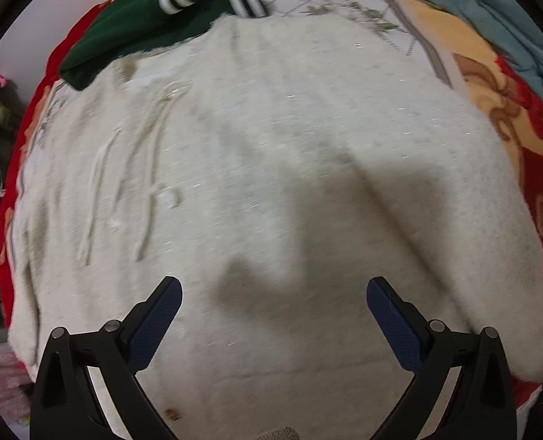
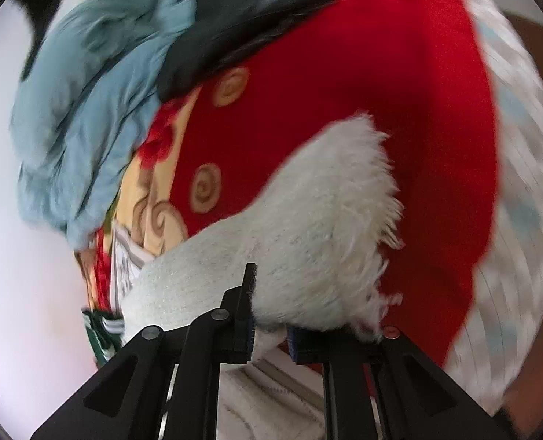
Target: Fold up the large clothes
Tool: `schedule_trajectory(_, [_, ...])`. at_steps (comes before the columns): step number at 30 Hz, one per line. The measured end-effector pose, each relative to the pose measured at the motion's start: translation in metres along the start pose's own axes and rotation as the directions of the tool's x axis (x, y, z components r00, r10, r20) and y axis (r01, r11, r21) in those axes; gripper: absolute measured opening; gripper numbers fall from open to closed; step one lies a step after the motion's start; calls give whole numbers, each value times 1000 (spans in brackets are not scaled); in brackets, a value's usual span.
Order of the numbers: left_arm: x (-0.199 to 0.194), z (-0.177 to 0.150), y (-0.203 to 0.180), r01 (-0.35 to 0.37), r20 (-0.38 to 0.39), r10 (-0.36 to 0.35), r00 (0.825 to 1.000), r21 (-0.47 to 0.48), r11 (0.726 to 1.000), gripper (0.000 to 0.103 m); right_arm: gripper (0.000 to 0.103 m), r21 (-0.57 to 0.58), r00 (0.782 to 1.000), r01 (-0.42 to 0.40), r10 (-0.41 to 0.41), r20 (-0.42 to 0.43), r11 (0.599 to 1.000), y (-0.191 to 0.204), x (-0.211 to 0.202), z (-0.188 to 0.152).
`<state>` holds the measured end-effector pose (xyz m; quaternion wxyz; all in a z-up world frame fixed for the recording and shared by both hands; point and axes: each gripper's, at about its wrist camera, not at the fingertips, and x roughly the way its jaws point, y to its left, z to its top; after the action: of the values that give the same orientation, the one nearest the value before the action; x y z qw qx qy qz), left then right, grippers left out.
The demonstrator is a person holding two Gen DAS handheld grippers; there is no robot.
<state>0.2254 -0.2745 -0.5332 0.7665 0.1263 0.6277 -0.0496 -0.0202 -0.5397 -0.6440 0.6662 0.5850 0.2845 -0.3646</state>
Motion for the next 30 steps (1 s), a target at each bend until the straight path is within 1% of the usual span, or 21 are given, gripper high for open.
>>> schedule_trajectory(1, [1, -2, -2, 4, 6, -4, 1000, 7, 1000, 103, 46, -10, 1000, 18, -18, -17, 1000, -3, 10, 1])
schedule_trajectory(2, [4, -3, -3, 4, 7, -4, 1000, 12, 1000, 103, 68, 6, 998, 33, -33, -44, 999, -9, 24, 2])
schedule_trajectory(3, [7, -3, -3, 3, 7, -3, 1000, 13, 1000, 103, 68, 71, 997, 26, -21, -71, 997, -21, 43, 2])
schedule_trajectory(4, [8, -5, 0, 2, 6, -2, 1000, 10, 1000, 103, 68, 105, 998, 12, -5, -63, 994, -26, 47, 2])
schedule_trajectory(5, [10, -5, 3, 3, 5, -3, 1000, 5, 1000, 103, 64, 142, 1000, -4, 8, -25, 990, -25, 49, 3])
schedule_trajectory(6, [12, -5, 5, 3, 4, -3, 1000, 1, 1000, 103, 55, 156, 1000, -11, 11, -2, 988, -19, 48, 4])
schedule_trajectory(7, [11, -6, 13, 6, 4, -6, 1000, -10, 1000, 103, 12, 160, 1000, -25, 25, 7, 987, -15, 48, 6])
schedule_trajectory(8, [11, -4, 18, 6, 9, -6, 1000, -18, 1000, 103, 9, 166, 999, -43, 43, 6, 985, -7, 47, 6])
schedule_trajectory(10, [12, 3, 29, -8, 29, 9, 1000, -30, 1000, 103, 9, 167, 996, -84, 77, 44, 982, 12, 38, 1])
schedule_trajectory(12, [10, 5, 49, -32, 34, 34, 999, -43, 999, 103, 9, 102, 993, -106, 99, 67, 989, 42, 22, 1])
schedule_trajectory(14, [6, 7, 74, -34, 29, 36, 999, -80, 996, 103, 9, 8, 987, -136, 135, 83, 991, 87, 6, -2])
schedule_trajectory(17, [-1, 14, 118, -48, 32, 54, 998, -158, 986, 103, 8, -159, 984, -152, 165, 71, 975, 154, -13, -16])
schedule_trajectory(18, [-4, 15, 134, -53, 35, 61, 998, -184, 981, 103, 8, -240, 984, -158, 174, 47, 958, 188, -16, -27])
schedule_trajectory(19, [-7, 18, 149, -58, 37, 67, 997, -210, 976, 103, 8, -284, 984, -162, 178, 31, 945, 207, -19, -36])
schedule_trajectory(21, [-9, 21, 179, -73, 38, 86, 996, -260, 963, 103, 8, -399, 983, -175, 179, -28, 900, 260, -14, -67])
schedule_trajectory(22, [-10, 25, 185, -85, 36, 99, 994, -281, 956, 103, 8, -437, 983, -181, 177, -50, 881, 276, -12, -82])
schedule_trajectory(24, [-8, 27, 210, -106, 29, 122, 992, -331, 938, 103, 8, -540, 979, -201, 160, -123, 817, 324, 7, -127])
schedule_trajectory(26, [-2, 30, 240, -129, 17, 147, 989, -384, 914, 103, 8, -607, 976, -214, 137, -172, 765, 354, 26, -168])
schedule_trajectory(28, [6, 23, 272, -156, 5, 176, 984, -438, 885, 103, 8, -693, 970, -224, 86, -228, 685, 388, 58, -224])
schedule_trajectory(29, [7, 18, 281, -170, -2, 190, 982, -454, 874, 103, 8, -723, 967, -230, 66, -248, 651, 399, 71, -250])
schedule_trajectory(30, [12, 11, 299, -189, -11, 209, 978, -477, 858, 103, 8, -764, 961, -239, 32, -276, 600, 412, 89, -281])
